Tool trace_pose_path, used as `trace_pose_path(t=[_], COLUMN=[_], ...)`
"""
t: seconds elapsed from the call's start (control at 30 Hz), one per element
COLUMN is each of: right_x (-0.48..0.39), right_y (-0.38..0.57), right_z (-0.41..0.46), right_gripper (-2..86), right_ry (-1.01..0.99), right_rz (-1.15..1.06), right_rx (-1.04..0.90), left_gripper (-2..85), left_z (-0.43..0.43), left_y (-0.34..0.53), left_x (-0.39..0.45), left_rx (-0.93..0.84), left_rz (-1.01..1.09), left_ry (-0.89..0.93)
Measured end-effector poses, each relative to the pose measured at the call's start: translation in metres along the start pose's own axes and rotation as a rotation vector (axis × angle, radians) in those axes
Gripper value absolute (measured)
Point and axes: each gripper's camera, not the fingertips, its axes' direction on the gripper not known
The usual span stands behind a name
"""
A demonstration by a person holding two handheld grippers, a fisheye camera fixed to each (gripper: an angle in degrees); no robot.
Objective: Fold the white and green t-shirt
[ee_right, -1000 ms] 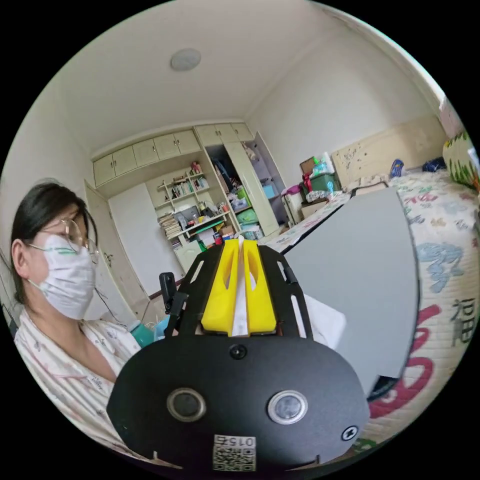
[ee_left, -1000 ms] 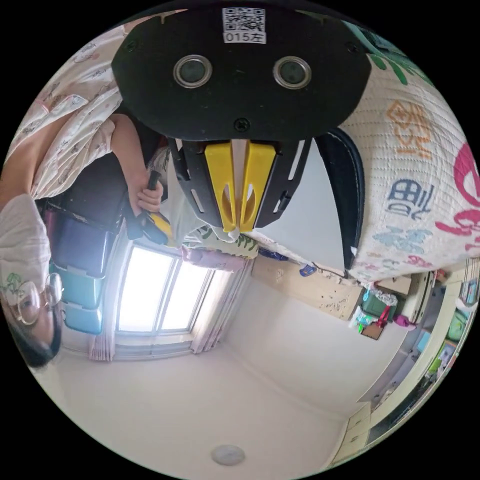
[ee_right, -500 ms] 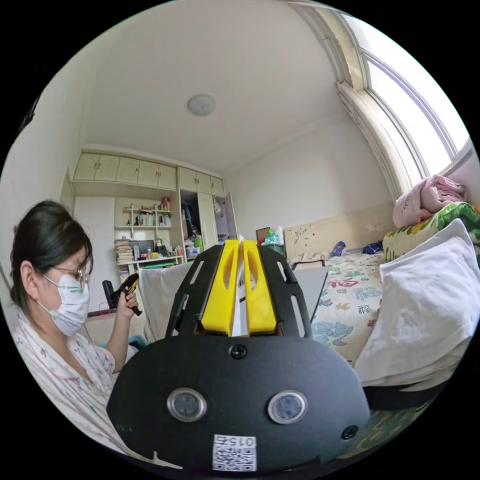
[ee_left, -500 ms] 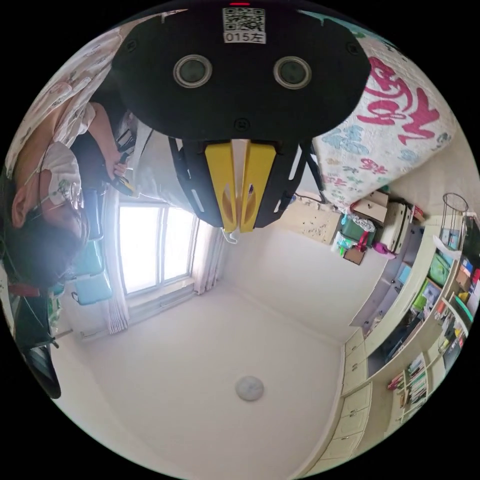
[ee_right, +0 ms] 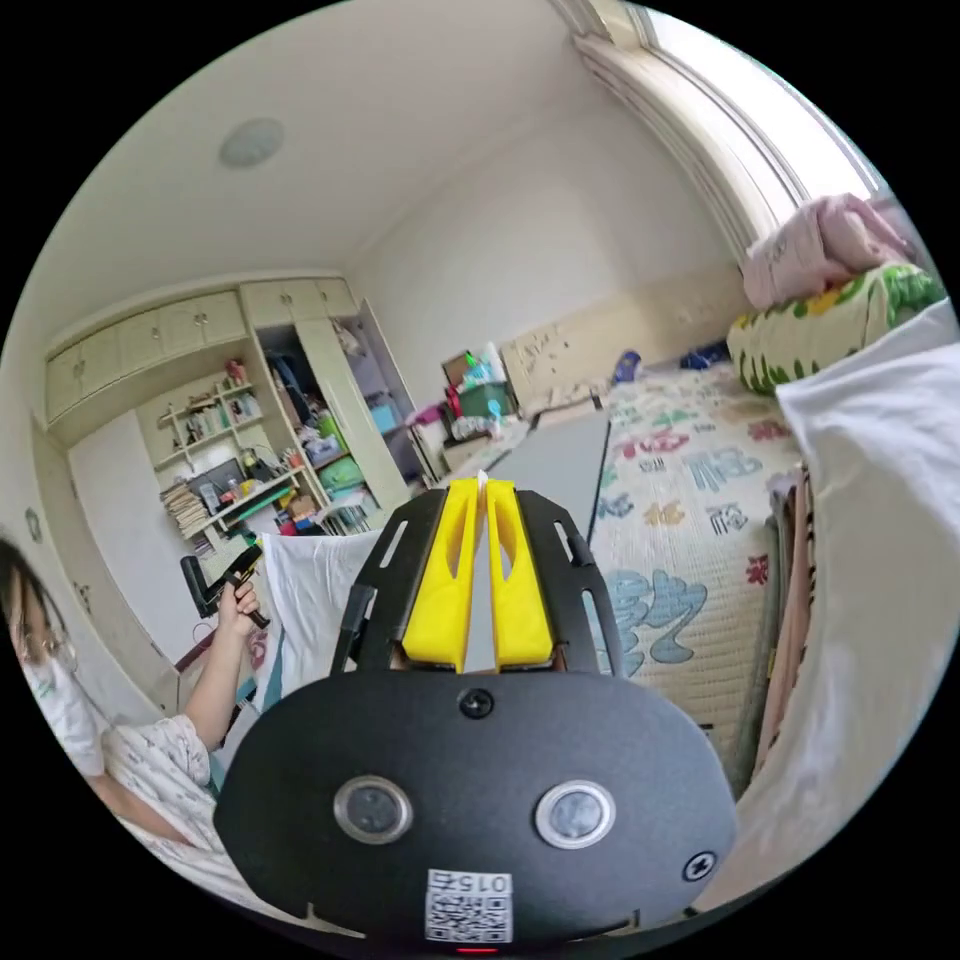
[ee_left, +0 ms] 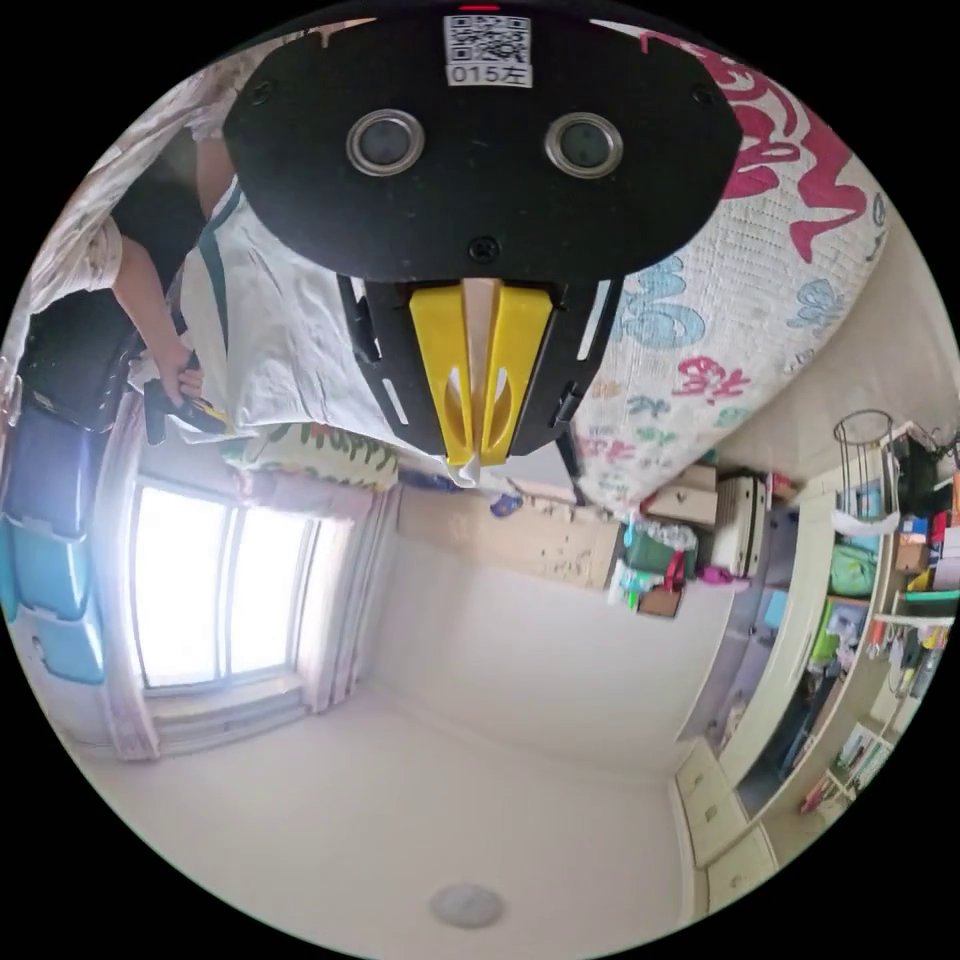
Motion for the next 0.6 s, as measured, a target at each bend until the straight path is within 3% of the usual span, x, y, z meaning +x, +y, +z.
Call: trace_pose_path(t=[0.07, 0.33, 0.5, 0.6], right_x=[0.007, 0.027, 0.040, 0.018], right_y=[-0.019, -0.055, -0.066, -0.070], right_z=[0.053, 0.156, 0.128, 0.075], right_gripper=[0.4, 0.6, 0.9, 1.4], right_ry=[0.113, 0.268, 0.303, 0.246], right_rz=[-0.007, -0.004, 0.002, -0.151], right_rx=[-0.089, -0.318, -0.301, -0.283], left_gripper=[-0.8, -0.3, 3.6, 6.8], left_z=[0.057, 0.143, 0.125, 0.070], left_y=[-0.002, -0.023, -0.040, -0.054], left_x=[-0.010, -0.023, -0.018, 0.001], left_rx=[-0.119, -0.262, -0.232, -0.173], left_rz=[-0.005, -0.020, 0.046, 0.117], left_ry=[-0.043, -0.088, -0.137, -0.147])
